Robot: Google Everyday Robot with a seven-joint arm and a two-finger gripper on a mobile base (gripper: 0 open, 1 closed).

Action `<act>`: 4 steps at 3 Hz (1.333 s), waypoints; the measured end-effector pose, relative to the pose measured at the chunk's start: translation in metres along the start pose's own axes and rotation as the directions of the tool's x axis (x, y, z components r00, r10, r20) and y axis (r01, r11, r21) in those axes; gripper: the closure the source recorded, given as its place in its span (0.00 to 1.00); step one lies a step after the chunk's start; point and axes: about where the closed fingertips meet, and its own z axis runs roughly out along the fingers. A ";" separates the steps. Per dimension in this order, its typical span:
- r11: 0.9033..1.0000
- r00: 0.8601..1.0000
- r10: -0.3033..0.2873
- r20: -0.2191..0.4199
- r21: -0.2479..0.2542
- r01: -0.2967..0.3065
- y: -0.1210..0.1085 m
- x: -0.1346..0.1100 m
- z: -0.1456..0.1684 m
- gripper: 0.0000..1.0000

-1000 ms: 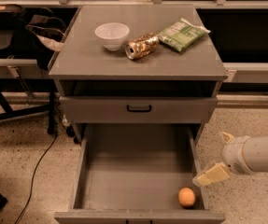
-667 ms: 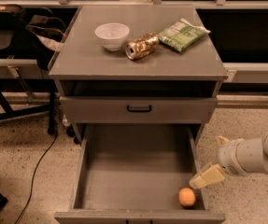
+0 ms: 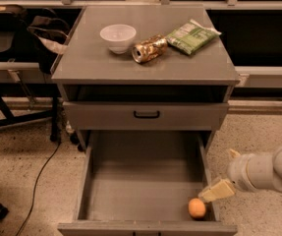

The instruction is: Pick orange from middle drawer and place on counter

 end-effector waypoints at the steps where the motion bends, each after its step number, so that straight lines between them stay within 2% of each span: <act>1: 0.999 1.000 0.022 0.007 0.023 -0.022 -0.007 0.021 0.022 0.00; 2: 0.997 0.997 -0.071 0.043 -0.032 0.073 -0.011 0.047 0.058 0.00; 3: 0.976 0.982 -0.180 0.062 -0.111 0.186 -0.011 0.064 0.084 0.00; 4: 0.973 0.979 -0.194 0.064 -0.117 0.200 -0.009 0.063 0.085 0.00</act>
Offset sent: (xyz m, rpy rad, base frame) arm 0.0111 -0.0207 -0.1069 0.0170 -0.0827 0.2004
